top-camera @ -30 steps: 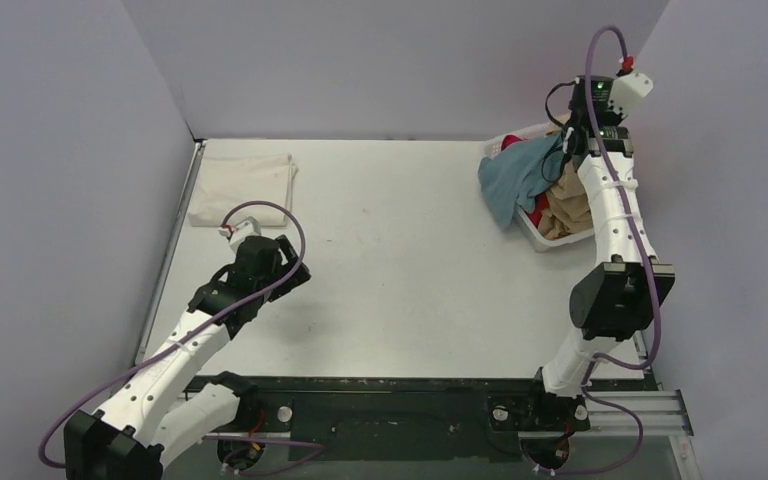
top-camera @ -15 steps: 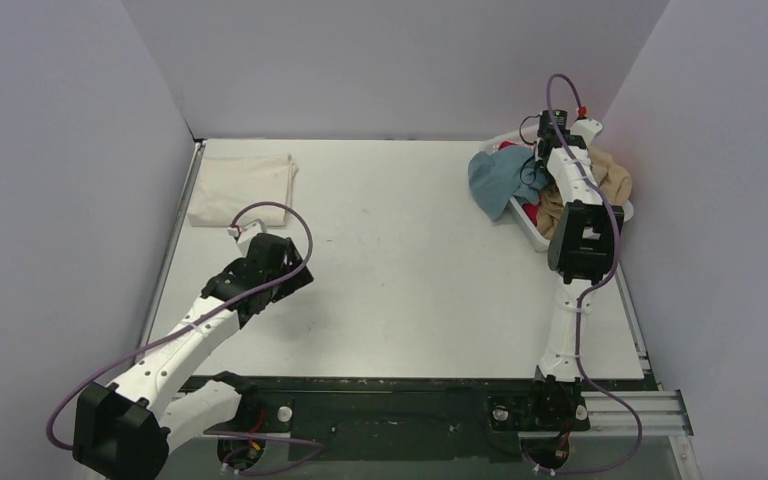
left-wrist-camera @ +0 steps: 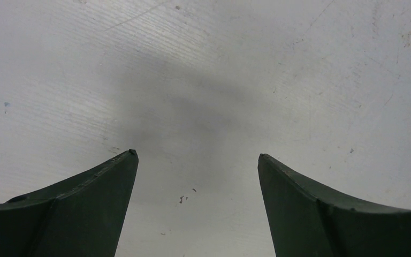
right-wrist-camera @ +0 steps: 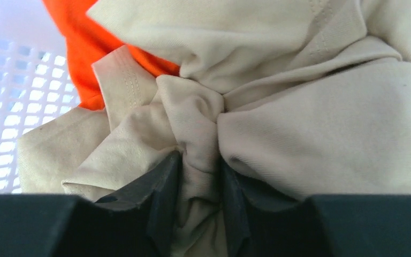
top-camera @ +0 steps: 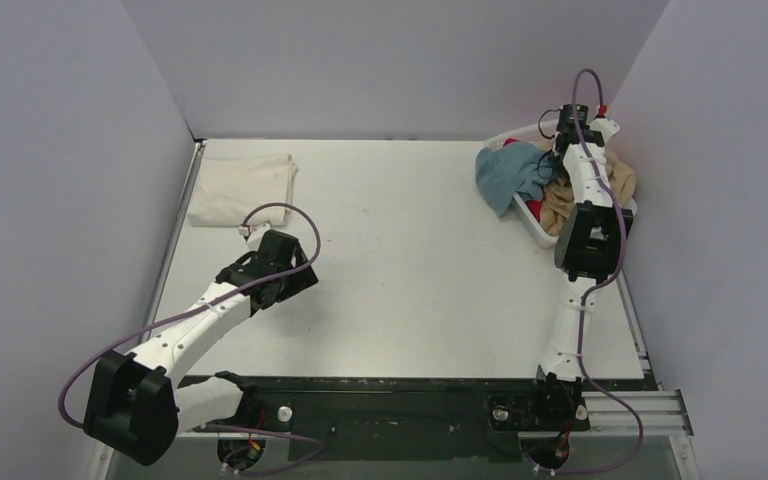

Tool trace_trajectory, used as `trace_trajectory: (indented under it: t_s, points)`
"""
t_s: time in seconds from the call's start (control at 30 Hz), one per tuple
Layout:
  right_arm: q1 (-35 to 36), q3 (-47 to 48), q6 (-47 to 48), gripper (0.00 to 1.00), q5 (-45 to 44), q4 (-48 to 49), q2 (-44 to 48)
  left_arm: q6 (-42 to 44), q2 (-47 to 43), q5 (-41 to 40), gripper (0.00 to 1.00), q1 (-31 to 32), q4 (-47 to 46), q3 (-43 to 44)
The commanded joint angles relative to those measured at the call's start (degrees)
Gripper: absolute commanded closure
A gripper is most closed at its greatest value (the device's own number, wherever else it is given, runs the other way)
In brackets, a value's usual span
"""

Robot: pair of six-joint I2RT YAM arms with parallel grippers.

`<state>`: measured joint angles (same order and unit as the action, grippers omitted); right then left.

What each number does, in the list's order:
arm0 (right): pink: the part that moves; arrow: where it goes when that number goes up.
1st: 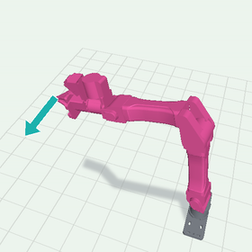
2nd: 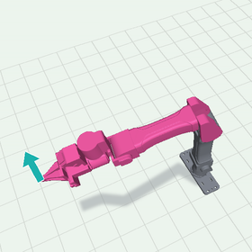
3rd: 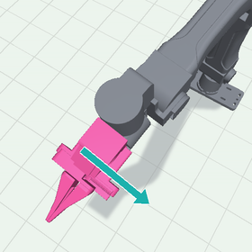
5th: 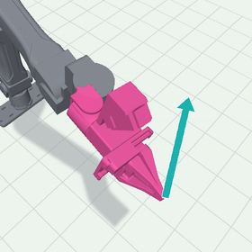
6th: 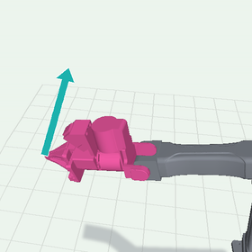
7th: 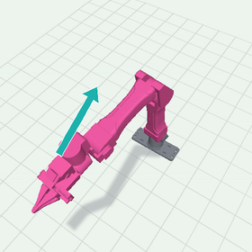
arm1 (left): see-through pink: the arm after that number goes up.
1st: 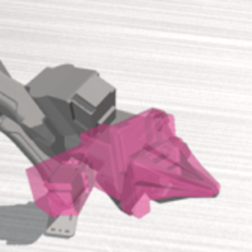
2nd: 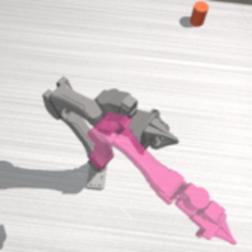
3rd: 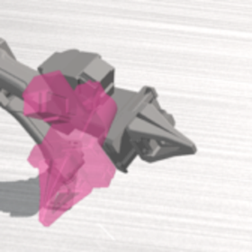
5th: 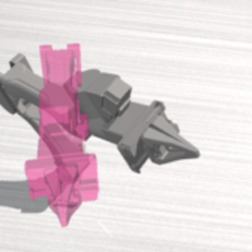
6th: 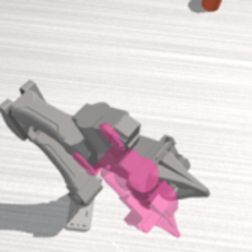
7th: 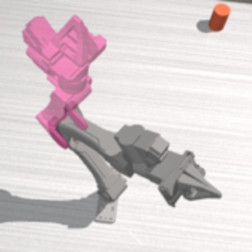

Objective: Fold and stack the t-shirts
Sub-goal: Grab crumpled tshirt from bin with the right arm

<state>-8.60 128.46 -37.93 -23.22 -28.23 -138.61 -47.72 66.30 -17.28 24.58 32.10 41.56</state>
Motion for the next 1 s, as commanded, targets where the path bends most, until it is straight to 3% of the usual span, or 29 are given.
trace_trajectory:
  t_s: [0.0,0.27,0.53,0.87,0.9,0.97]
  points:
    - [-0.04,-4.85,5.23,0.63,7.05,1.49,9.12,0.63,-0.65,1.53,0.07,-0.3,-3.29,2.73]
    - [-0.29,-17.79,10.12,0.3,7.28,1.18,28.69,0.69,-3.36,2.27,0.07,-0.15,-4.02,1.58]
    - [-3.54,-30.95,12.92,0.26,4.23,0.84,36.07,1.06,-4.19,2.52,0.07,-0.14,-4.32,1.02]
    - [-6.61,-30.14,12.28,0.37,11.22,0.66,28.39,1.16,-3.28,3.13,0.07,-0.14,-5.44,0.55]
    - [-6.74,-29.86,12.14,0.52,11.33,1.14,27.77,1.28,-3.26,3.17,0.07,-0.14,-5.41,0.5]
    - [-7.23,-29.15,11.42,0.72,12.34,1.46,26.19,1.32,-3.51,3.21,0.07,-0.14,-5.27,0.51]
